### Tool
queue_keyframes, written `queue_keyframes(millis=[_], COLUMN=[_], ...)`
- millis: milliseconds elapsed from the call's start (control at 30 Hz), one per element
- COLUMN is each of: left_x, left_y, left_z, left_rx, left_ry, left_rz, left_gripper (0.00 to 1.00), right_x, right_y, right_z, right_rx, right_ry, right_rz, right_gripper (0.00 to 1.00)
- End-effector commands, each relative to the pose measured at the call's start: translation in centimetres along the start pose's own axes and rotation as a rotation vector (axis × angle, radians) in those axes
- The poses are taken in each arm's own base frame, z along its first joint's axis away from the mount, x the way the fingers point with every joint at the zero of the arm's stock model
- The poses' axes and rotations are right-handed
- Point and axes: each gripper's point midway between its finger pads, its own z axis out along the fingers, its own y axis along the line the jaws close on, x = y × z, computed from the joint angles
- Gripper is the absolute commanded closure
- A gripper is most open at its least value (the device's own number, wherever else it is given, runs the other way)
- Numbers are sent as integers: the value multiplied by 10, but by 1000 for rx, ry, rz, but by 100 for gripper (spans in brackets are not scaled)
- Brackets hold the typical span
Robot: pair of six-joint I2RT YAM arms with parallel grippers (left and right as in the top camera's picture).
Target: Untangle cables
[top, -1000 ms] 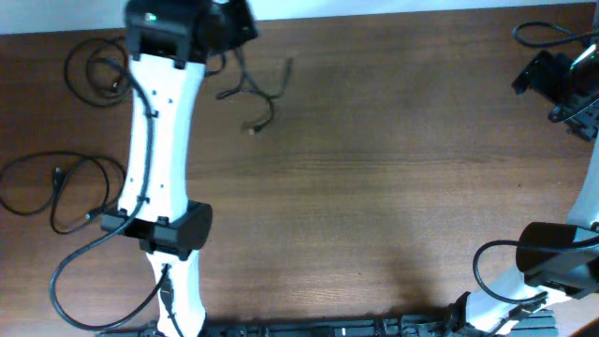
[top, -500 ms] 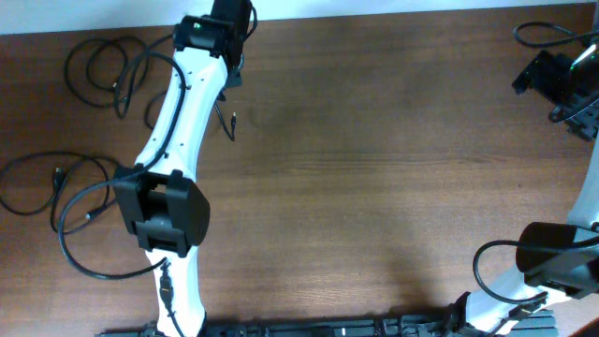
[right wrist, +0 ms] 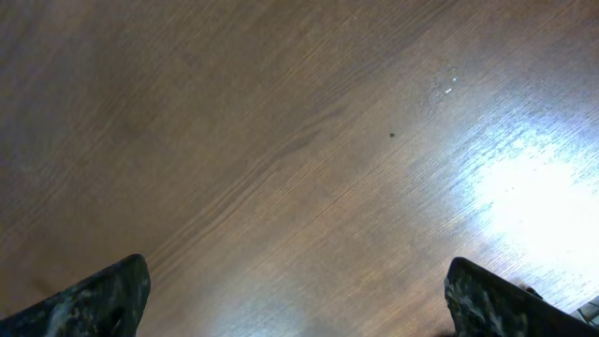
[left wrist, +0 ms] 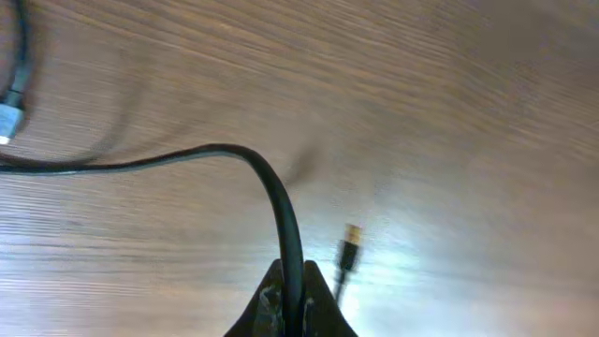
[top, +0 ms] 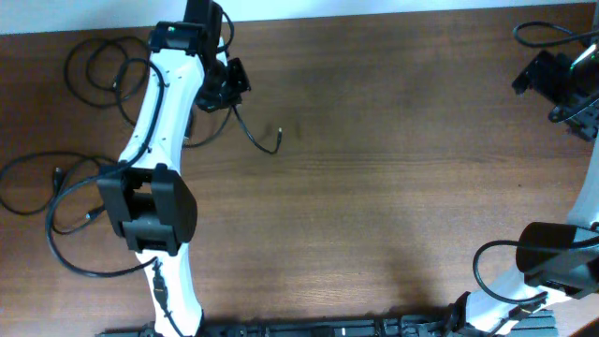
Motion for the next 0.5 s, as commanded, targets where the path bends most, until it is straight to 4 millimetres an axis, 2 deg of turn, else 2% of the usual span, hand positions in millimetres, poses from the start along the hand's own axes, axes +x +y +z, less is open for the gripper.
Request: queue_keyframes(millis=[0,33,100,167,267,333,467], left_x=[12,15,13,-3,-21,-29,-60], left_y=[-57,-61,-58,-38,-5,4,26], left_z=[-77,-84,-85,-77,-57,-46,-11], left_rx=[320,362,375,323,200,182,206], left_ry=[-44,-34,-30,-60,-87,-90,-106], left_rz=[75,76,65,33,-13,-28,-49], left_gripper=[100,100,100,100,100,100,100], right_x=[1,1,1,1,1,1,1], right_y=[1,1,1,1,1,1,1], right_z=[1,1,1,1,1,1,1], right_rx=[-1,-1,-1,-1,0,-1,-1], right_ry=[4,4,4,4,4,4,4], right_rz=[4,4,4,4,4,4,4], right_gripper=[2,2,2,1,2,2,2])
